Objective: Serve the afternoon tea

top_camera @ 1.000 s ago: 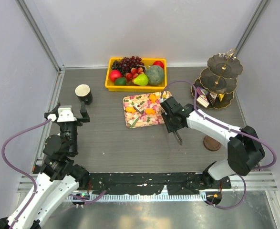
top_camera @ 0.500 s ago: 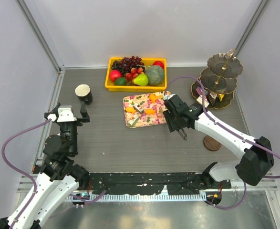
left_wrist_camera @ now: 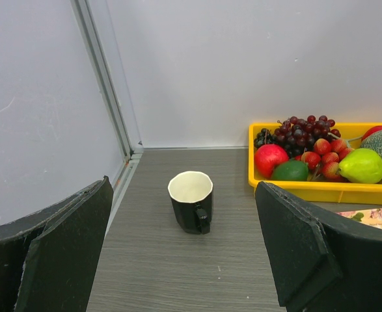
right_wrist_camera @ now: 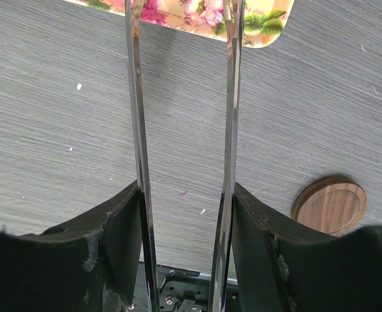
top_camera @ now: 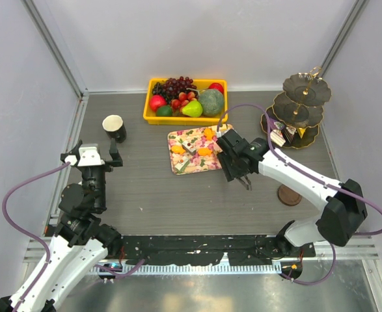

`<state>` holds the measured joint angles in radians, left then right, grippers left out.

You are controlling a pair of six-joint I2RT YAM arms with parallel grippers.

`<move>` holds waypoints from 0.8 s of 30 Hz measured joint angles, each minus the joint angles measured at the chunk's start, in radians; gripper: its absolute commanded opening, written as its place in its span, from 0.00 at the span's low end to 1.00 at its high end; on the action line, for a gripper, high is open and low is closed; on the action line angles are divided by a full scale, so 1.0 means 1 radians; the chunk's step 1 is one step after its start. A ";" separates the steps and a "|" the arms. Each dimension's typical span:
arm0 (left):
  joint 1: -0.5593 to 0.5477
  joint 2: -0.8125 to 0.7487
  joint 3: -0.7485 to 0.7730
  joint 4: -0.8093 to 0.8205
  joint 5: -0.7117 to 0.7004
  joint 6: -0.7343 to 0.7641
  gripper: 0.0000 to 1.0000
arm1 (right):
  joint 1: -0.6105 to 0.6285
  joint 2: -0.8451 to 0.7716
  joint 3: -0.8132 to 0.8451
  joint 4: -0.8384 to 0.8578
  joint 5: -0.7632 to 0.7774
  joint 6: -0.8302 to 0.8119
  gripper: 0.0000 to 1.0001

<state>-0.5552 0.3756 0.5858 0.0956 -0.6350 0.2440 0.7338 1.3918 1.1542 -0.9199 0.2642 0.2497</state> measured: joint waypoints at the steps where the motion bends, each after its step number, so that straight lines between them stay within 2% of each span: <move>1: 0.000 0.000 0.000 0.000 0.000 0.000 0.99 | 0.000 0.012 0.002 0.000 0.000 0.000 0.56; 9: 0.000 0.000 0.000 0.000 0.000 0.000 0.99 | 0.000 0.116 0.020 0.035 -0.003 -0.012 0.55; 11: 0.000 0.000 0.000 0.000 0.000 0.000 0.99 | 0.000 0.138 0.025 0.045 -0.003 -0.016 0.52; 15: 0.000 0.000 0.000 0.000 0.000 0.000 0.99 | 0.000 0.175 0.039 0.053 0.007 -0.031 0.39; 24: 0.000 0.000 0.000 0.000 0.000 0.000 0.99 | 0.000 0.136 0.074 -0.006 0.032 -0.056 0.37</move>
<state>-0.5552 0.3756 0.5858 0.0959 -0.6350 0.2443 0.7341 1.5280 1.2278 -0.9264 0.2962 0.1932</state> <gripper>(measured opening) 0.991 0.400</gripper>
